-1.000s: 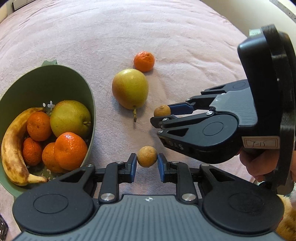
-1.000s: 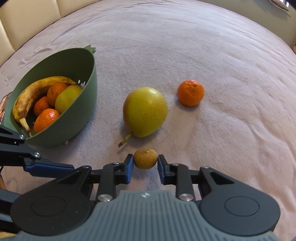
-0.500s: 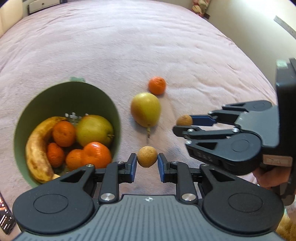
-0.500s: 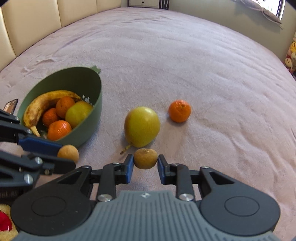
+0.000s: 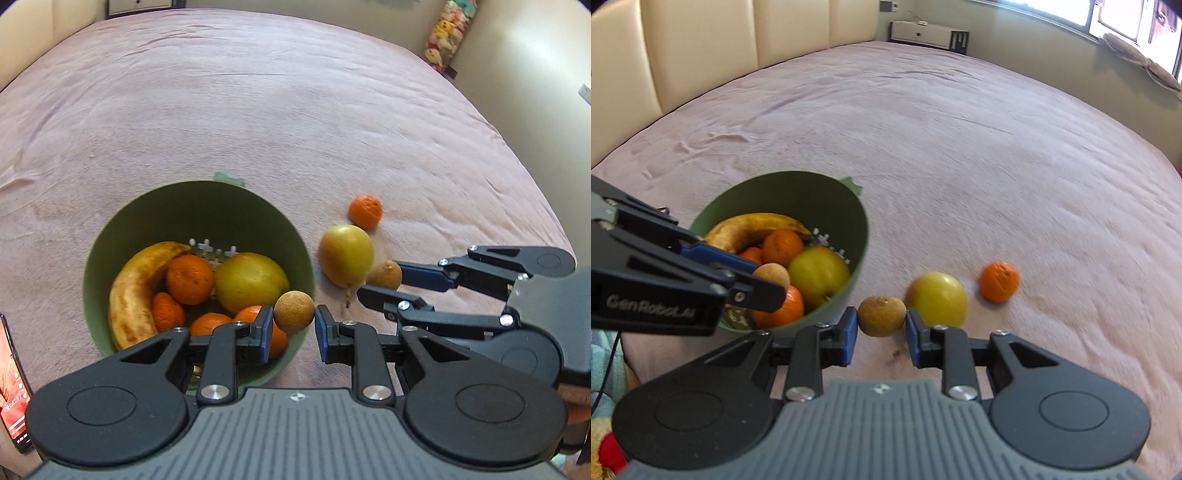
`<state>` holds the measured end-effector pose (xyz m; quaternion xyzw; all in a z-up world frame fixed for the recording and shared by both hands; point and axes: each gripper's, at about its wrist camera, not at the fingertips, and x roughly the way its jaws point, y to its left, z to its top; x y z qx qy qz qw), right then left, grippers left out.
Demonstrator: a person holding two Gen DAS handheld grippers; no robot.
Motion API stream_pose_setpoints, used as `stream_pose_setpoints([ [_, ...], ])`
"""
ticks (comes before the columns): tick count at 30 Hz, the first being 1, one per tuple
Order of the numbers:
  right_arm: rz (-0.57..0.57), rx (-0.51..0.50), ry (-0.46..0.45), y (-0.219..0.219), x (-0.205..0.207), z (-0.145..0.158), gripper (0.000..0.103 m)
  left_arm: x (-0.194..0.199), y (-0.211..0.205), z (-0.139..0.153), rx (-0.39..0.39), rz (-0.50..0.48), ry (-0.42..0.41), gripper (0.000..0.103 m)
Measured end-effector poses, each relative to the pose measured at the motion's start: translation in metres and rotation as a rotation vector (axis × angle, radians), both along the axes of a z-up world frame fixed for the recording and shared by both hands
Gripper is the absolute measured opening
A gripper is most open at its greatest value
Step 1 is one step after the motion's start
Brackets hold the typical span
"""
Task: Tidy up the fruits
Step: 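Carry both small brown fruits over the green colander, then open the left tool to drop its brown fruit while the right tool releases its fruit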
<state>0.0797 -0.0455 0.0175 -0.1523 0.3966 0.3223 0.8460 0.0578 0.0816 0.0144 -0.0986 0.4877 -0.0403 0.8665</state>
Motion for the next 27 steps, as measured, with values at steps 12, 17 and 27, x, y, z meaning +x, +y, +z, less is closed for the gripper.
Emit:
stream_pose_setpoints([
  [12, 0.1, -0.004, -0.004, 0.038, -0.005, -0.001, 0.025, 0.004, 0.036, -0.011, -0.047, 0.095, 0.03, 0.027],
  [17, 0.113, 0.001, 0.009, 0.05, 0.0, -0.005, 0.025, 0.008, 0.05, -0.018, -0.066, 0.135, 0.043, 0.026],
  [27, 0.114, 0.031, 0.036, 0.072, 0.023, -0.021, 0.025, 0.025, 0.076, -0.039, -0.134, 0.205, 0.061, 0.026],
])
